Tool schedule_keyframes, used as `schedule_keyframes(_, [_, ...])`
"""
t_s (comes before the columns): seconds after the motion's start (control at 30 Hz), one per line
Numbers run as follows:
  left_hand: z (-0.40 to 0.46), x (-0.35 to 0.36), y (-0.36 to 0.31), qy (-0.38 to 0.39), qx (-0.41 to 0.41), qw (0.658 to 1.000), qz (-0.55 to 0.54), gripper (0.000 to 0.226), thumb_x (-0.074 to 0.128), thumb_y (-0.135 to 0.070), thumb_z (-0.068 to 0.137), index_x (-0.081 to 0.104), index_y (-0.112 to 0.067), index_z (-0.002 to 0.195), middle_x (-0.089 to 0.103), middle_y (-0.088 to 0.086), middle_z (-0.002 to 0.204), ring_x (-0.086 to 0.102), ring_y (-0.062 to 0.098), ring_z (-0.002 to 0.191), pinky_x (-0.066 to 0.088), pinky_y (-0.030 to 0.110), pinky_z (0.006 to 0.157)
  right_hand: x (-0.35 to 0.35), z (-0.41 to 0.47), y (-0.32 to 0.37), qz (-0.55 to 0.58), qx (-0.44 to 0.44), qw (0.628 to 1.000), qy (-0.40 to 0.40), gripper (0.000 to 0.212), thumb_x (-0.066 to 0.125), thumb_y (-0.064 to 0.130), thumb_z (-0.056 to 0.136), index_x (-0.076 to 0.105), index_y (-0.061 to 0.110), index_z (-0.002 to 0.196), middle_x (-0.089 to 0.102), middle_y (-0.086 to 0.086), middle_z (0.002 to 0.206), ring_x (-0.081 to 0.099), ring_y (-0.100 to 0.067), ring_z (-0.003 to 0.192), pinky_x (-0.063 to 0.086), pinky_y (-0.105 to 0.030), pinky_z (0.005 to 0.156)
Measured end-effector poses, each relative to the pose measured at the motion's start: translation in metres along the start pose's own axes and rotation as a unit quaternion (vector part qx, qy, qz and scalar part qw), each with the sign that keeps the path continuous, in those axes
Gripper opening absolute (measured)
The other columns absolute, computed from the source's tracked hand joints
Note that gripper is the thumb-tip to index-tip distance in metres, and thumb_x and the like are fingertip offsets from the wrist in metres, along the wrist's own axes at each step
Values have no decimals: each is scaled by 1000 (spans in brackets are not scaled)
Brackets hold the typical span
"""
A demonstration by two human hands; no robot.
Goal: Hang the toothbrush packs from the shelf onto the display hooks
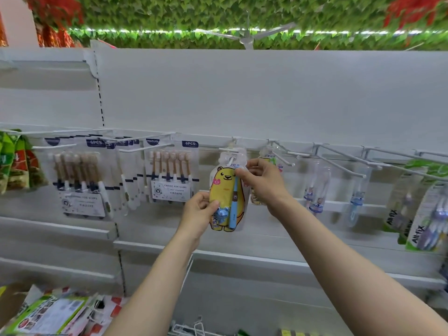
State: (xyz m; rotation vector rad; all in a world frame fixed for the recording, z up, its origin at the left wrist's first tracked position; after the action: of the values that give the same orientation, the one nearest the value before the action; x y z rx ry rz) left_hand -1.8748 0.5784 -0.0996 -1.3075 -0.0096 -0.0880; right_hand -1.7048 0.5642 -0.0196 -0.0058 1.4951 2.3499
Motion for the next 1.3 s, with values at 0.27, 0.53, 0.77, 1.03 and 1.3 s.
schedule_keyframes(0.27, [1,2,4,22,-3,1000,-15,6,61,-7,95,61,-13,93,74,7,93,71,22,88,59,39,79,-1,-10,10,-28,-7,1000,-9,18,79,25,85,64,20,93,69,-1,91,64,-13,79,57,-30,74])
schedule_keyframes(0.53, [0,-6,5,37,-2,999,-12,7,61,-10,96,62,-14,101,74,5,97,71,19,91,60,40,82,3,-26,23,-41,1,999,-31,15,77,21,87,65,20,96,67,-2,91,63,-12,79,54,-25,68])
schedule_keyframes(0.77, [-12,-6,28,52,-33,998,-23,14,67,-25,93,61,-18,104,72,5,104,69,20,97,57,42,89,6,-46,14,-89,42,993,-70,34,73,35,90,64,16,116,71,-6,103,69,-20,98,59,-34,77])
schedule_keyframes(1.03, [-65,29,62,114,-123,973,157,56,73,-35,87,50,-12,133,61,7,130,58,26,116,45,32,95,-47,-119,-38,-429,139,891,-50,48,60,39,97,52,13,137,61,-11,135,57,-29,123,47,-40,101])
schedule_keyframes(1.3, [-127,115,-34,260,180,839,443,69,73,-33,86,39,-20,144,46,8,146,46,31,131,45,45,102,-151,-212,20,-643,88,760,2,56,55,44,99,41,20,148,49,-5,148,44,-29,135,43,-44,105])
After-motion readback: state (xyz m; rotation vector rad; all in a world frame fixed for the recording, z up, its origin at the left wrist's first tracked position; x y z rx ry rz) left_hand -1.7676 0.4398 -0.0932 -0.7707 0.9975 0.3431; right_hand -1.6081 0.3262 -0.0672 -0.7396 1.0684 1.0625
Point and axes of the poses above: each hand's wrist, its own z-axis towards the middle knuckle, its own x-axis out of the palm, y = z × x, the point moved 2 cm from there along z, towards the middle knuckle
